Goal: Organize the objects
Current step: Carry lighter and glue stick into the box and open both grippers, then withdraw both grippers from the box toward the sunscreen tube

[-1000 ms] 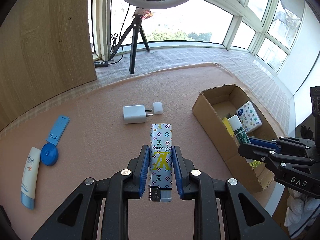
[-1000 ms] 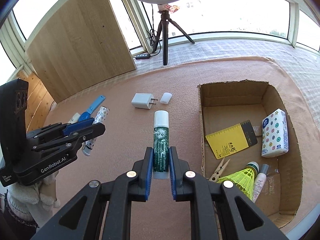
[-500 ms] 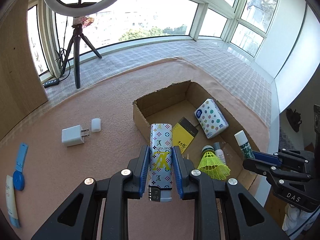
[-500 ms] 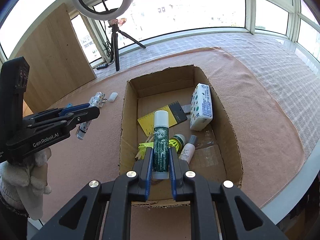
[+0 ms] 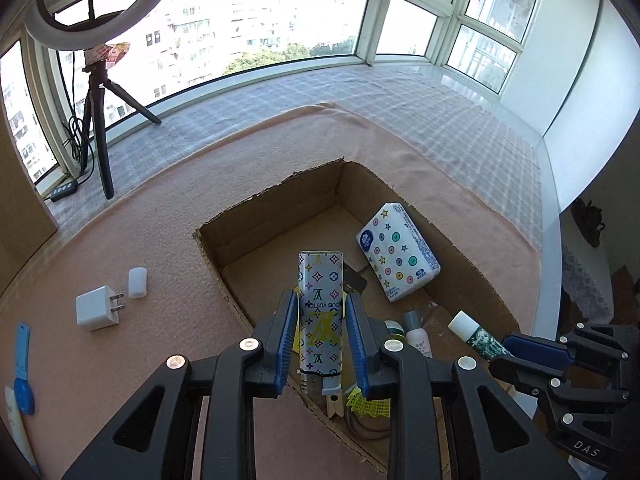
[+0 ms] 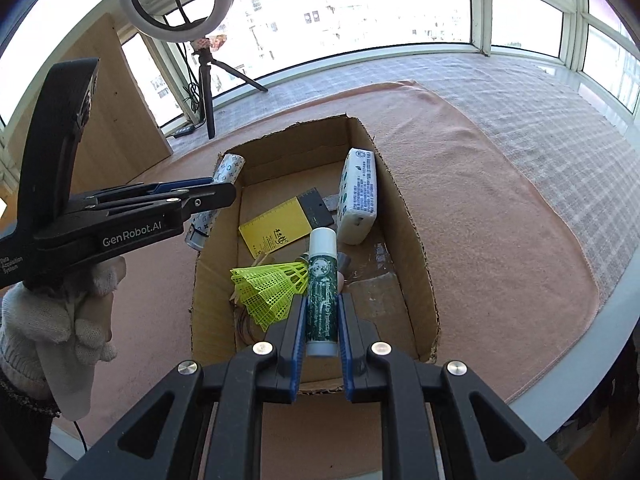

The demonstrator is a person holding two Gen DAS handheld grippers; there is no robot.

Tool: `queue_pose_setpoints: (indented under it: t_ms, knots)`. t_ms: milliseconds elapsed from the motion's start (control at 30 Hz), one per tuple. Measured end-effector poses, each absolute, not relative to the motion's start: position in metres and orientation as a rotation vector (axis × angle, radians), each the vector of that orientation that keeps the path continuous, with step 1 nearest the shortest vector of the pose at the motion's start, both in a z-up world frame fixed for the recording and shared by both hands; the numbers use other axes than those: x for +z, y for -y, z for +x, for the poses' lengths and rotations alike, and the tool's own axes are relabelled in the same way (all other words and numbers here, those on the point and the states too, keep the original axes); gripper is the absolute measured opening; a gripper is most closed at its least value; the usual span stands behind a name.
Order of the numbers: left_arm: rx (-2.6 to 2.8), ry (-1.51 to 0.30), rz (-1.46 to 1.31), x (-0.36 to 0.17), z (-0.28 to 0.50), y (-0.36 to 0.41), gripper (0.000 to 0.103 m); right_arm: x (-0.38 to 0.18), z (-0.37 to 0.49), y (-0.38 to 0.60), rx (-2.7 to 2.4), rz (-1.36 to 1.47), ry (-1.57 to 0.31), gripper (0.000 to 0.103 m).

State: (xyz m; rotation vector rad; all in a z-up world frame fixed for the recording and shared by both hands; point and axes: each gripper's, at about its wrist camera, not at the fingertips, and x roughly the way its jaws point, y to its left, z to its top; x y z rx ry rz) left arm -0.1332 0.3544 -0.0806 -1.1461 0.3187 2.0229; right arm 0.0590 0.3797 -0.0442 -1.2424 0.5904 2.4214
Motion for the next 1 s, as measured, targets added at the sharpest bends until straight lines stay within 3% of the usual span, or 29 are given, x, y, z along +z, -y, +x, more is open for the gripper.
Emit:
queue_pose_setpoints:
  t_ms: [33, 67, 100, 133, 567, 1000]
  knots:
    - [2.030, -0.317, -1.147, -0.080, -0.134, -0.355, 0.057, -0.043, 0.060, -0.381, 2.424, -1.238, -0.590, 0.032]
    - [2.043, -0.308, -1.138, -0.078, -0.134, -0.354, 0.066, -0.042, 0.060, -0.381, 2.428, -1.239, -0.588, 0.043]
    - [2.054, -0.300, -1.126, -0.076, -0.134, -0.354, 0.072, -0.041, 0.061, -0.380, 2.434, -1.234, -0.582, 0.061]
    - [2.057, -0.300, -1.120, -0.075, -0.134, -0.353, 0.072, -0.039, 0.062, -0.379, 2.444, -1.220, -0.571, 0.064]
    - [2.093, -0.305, -1.113, -0.068, -0.130, -0.330, 0.072, -0.036, 0.056, -0.365, 2.487, -1.208, -0.519, 0.064]
    - [2.199, -0.245, -1.155, -0.058, -0.134, -0.252, 0.072, -0.032, 0.039, -0.341, 2.567, -1.178, -0.551, 0.064]
